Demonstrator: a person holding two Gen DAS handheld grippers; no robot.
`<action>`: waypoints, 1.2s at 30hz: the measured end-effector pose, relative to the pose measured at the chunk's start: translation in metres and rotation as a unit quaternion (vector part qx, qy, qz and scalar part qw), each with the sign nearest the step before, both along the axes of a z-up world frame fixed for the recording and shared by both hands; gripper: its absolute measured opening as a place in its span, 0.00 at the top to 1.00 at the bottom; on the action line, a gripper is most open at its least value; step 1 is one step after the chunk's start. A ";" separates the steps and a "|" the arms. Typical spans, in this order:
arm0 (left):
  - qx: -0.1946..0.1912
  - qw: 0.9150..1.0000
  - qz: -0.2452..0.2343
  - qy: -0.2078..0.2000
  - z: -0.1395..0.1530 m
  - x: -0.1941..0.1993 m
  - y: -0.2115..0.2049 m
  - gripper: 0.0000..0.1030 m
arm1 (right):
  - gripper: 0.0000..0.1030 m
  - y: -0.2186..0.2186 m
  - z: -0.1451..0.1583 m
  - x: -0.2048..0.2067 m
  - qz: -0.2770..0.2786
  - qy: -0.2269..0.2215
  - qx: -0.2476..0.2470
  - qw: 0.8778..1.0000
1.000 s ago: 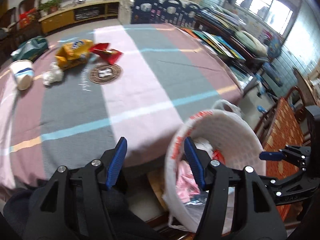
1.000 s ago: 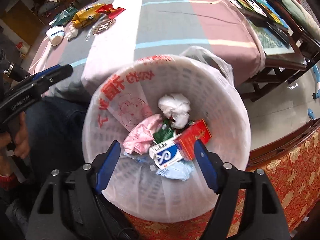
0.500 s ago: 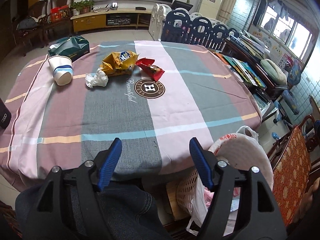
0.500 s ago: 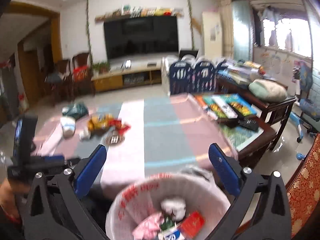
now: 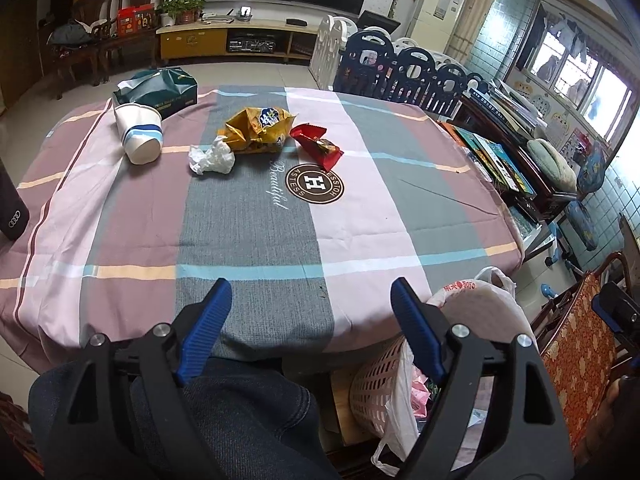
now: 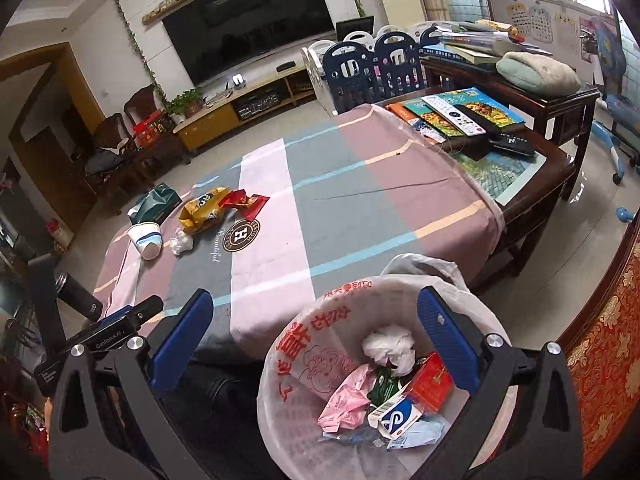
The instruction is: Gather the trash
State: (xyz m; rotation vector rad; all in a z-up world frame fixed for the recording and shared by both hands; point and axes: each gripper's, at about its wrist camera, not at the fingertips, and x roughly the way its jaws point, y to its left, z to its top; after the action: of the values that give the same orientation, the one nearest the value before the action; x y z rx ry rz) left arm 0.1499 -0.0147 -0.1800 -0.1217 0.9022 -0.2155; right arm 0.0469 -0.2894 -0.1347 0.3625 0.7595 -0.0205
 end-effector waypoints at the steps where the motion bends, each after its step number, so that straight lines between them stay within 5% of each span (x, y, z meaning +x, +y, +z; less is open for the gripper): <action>1: 0.000 1.000 0.000 -0.001 0.000 0.000 0.000 0.21 | 0.03 0.003 0.000 0.000 0.004 0.003 -0.002 1.000; 20: 0.014 0.999 0.031 -0.019 0.012 -0.012 0.033 0.19 | 0.03 0.053 0.006 0.010 0.066 0.023 -0.035 0.997; 33: 0.010 0.997 0.056 -0.042 0.040 -0.015 0.064 0.12 | 0.03 0.087 0.022 0.010 0.037 0.026 -0.116 0.992; 36: 0.006 0.997 0.058 -0.049 0.043 -0.015 0.067 0.11 | 0.22 0.095 0.025 0.018 0.032 0.027 -0.132 0.990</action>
State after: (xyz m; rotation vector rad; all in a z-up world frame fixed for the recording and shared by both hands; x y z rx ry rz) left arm 0.1345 0.0527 -0.1372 -0.1515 0.7969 -0.1073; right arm 0.0650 -0.1942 -0.1095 0.0862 0.8099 -0.0687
